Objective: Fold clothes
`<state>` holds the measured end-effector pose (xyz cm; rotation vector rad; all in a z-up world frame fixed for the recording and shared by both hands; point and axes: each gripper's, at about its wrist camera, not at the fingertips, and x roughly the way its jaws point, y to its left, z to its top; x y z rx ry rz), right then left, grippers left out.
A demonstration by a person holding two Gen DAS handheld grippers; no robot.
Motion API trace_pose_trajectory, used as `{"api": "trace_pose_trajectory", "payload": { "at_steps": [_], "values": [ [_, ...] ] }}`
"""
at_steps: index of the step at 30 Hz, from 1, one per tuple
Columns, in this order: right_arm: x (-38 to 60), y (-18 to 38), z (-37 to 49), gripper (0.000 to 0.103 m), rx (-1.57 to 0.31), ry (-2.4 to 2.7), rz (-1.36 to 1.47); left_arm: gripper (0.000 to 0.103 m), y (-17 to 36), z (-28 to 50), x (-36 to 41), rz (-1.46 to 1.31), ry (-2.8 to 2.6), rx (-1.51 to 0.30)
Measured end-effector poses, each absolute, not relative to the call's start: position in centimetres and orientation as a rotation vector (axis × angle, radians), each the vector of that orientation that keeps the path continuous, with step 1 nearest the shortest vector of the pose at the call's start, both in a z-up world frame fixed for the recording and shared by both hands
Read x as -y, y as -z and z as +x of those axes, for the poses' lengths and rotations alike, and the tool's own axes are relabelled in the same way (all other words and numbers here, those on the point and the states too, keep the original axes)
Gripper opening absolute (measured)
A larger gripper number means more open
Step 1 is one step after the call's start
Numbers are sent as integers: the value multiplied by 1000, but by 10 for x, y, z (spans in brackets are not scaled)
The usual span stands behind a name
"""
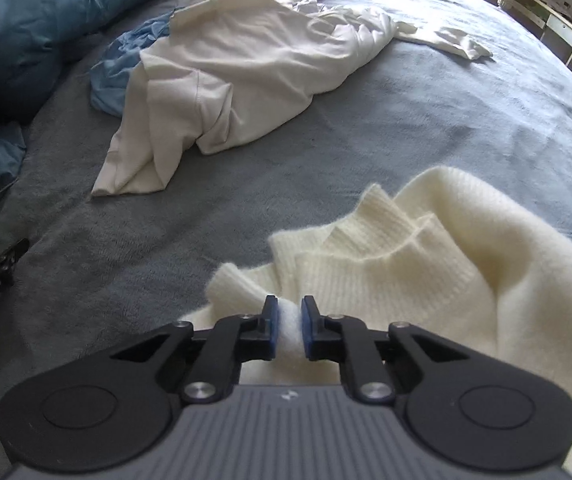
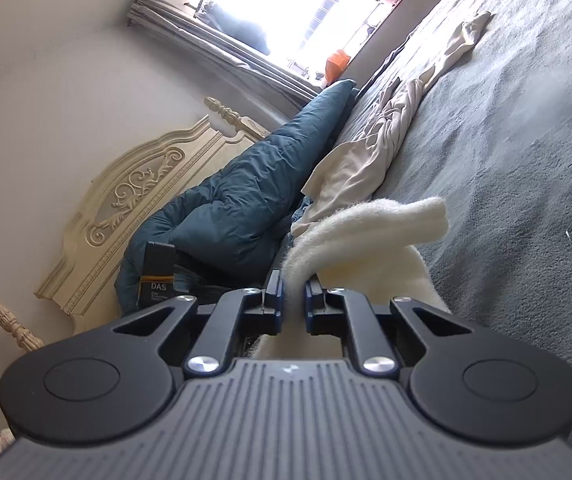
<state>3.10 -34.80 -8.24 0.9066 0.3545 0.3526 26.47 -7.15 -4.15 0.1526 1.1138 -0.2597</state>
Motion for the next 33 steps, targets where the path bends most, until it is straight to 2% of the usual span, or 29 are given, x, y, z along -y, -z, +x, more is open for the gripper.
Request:
{"api": "trace_pose_trajectory", "payload": {
  "at_steps": [13,22,25,27,28,31,33],
  "values": [
    [350,86,31,9,-344,-351,922,8,-16,241,96,152,335,-880],
    [348,86,31,9,-340,-346,911,9,17,262,155,233,377,-894],
    [348,87,31,9,-342,-339,909,15,40,266,160,205,420,-926],
    [347,87,31,9,-347,-331,908,25,52,270,152,136,465,-955],
    [347,87,31,9,-350,-326,906,26,51,270,146,104,478,-949],
    [346,86,30,9,-353,-319,899,32,29,260,116,-3,508,-880],
    [346,84,30,9,-354,-315,894,45,8,243,89,-60,513,-813]
  ]
}}
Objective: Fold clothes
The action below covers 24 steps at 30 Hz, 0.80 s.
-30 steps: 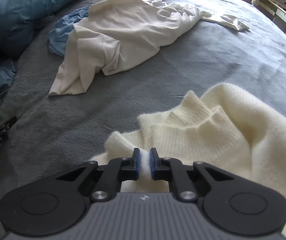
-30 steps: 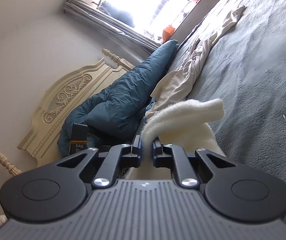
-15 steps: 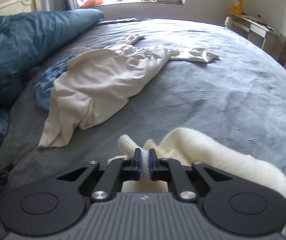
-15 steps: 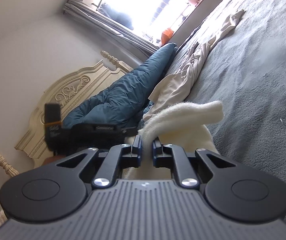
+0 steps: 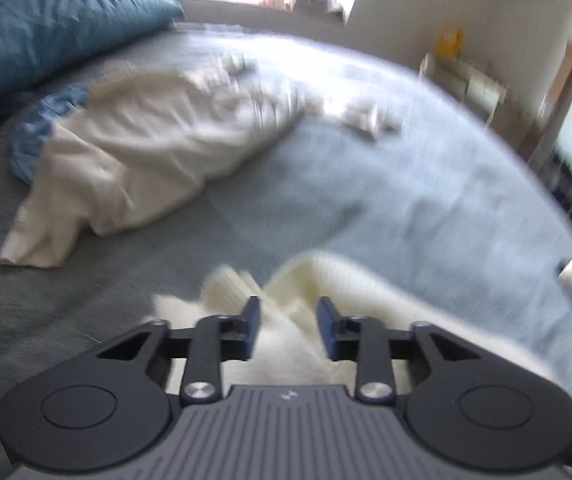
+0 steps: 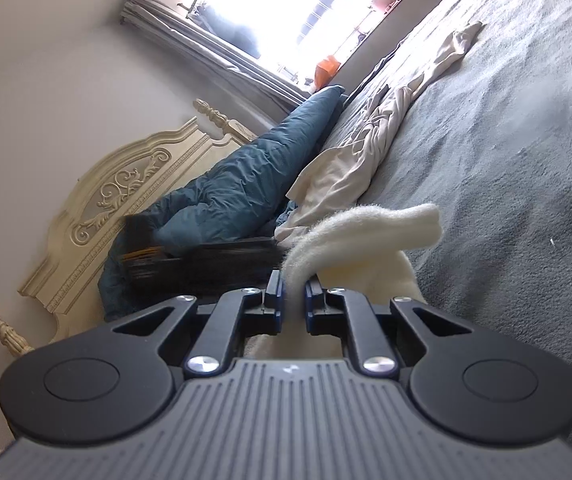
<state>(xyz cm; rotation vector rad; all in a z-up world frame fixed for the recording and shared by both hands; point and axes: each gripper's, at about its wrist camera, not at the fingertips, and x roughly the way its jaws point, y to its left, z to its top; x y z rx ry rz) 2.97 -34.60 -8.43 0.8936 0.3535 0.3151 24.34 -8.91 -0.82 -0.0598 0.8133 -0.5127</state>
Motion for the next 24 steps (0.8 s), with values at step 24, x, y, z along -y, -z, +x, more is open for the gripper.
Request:
{"api": "trace_pose_trajectory", "payload": {
  "at_steps": [24],
  "values": [
    [334,60,37,9,-368,-294,787,45,87,264,-21,-513,543,-998]
  ]
}}
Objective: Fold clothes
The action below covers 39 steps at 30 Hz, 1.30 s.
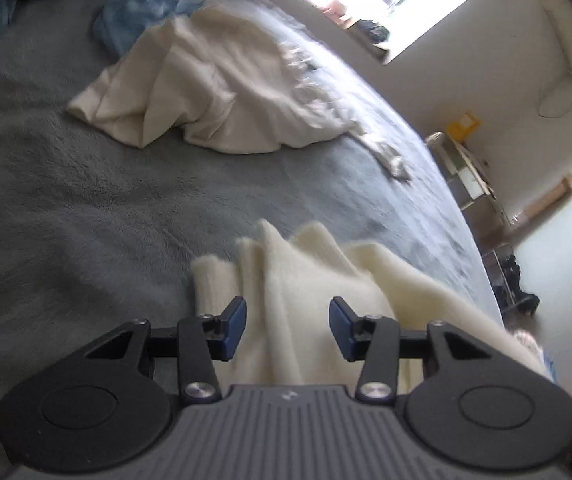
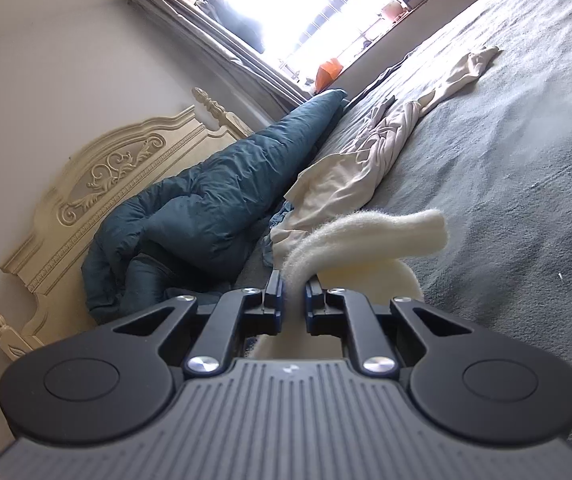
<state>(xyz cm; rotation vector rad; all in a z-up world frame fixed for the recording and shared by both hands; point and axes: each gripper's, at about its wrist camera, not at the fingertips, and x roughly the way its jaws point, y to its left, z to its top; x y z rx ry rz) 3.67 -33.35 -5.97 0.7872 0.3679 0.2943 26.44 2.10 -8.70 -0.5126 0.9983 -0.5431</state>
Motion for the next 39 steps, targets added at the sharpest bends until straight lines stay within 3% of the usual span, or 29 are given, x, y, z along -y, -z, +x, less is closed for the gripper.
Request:
{"api": "trace_pose_trajectory", "payload": {
  "at_steps": [5,8,12,15,17,21,25,28,31,32,39],
  "values": [
    [334,59,39,9,-371,-299,784,43,105,302,6,-503,525,-1060],
    [335,60,41,9,-371,-305,786,14,98,297,13,-460,520,-983],
    [335,62,43,9,-368,-320,795,10,85,273,9,-418,544,-794],
    [335,65,44,9,-371,-325,800,10,79,262,6,-373,505,-673],
    [334,65,44,9,-372,-326,799,10,86,266,13,-316,491,-704],
    [334,64,44,9,-370,-325,797,29,91,262,17,-214,494,-754],
    [333,63,44,9,-366,-328,792,36,61,242,-7,-240,473,-625],
    [333,63,46,9,-360,-334,793,36,37,224,-9,-205,563,-579],
    [332,62,48,9,-353,-339,798,36,40,217,9,-164,668,-716],
    [331,62,50,9,-351,-340,800,31,45,217,14,-166,662,-769],
    [285,54,84,9,-467,-411,647,31,71,173,-39,-450,677,-772]
  ]
}}
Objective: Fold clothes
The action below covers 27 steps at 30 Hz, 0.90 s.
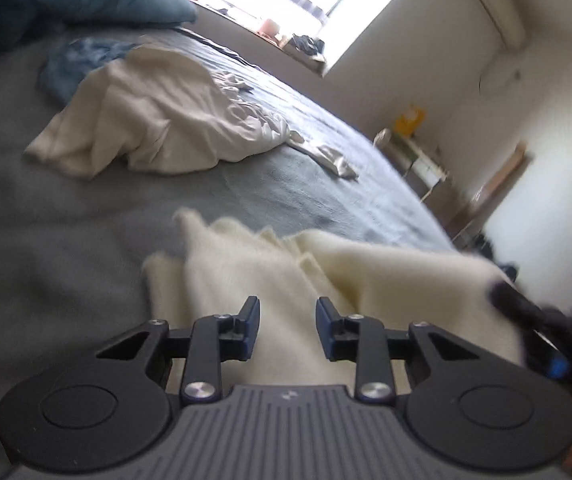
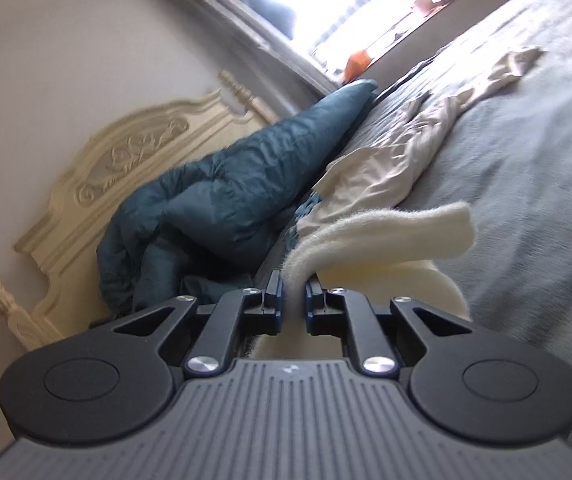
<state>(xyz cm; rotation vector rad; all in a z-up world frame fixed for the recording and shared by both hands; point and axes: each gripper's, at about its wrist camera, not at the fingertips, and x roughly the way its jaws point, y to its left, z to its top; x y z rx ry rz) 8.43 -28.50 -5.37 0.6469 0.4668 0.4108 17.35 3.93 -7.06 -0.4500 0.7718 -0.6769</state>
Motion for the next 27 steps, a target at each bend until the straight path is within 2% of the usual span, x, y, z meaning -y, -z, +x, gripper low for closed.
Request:
{"api": "trace_pose_trajectory", "payload": {
  "at_steps": [7,11,14,18,21,27],
  "values": [
    [207,52,139,10,-701,-517,369,32,87,100,-96,-637,686,-706],
    [164,53,162,18,-803,-549,204,35,95,67,-113,-684,667,-691],
    [151,36,152,30,-761,-558,147,40,96,50,-119,-711,678,-657],
    [174,5,118,29,-651,-637,278,43,93,38,-113,-720,719,-646],
    [191,-16,71,29,-561,-609,271,43,94,37,-105,-712,733,-679],
    [196,-9,-45,29,-384,-524,-44,43,101,49,-101,-757,691,-806]
  ]
}}
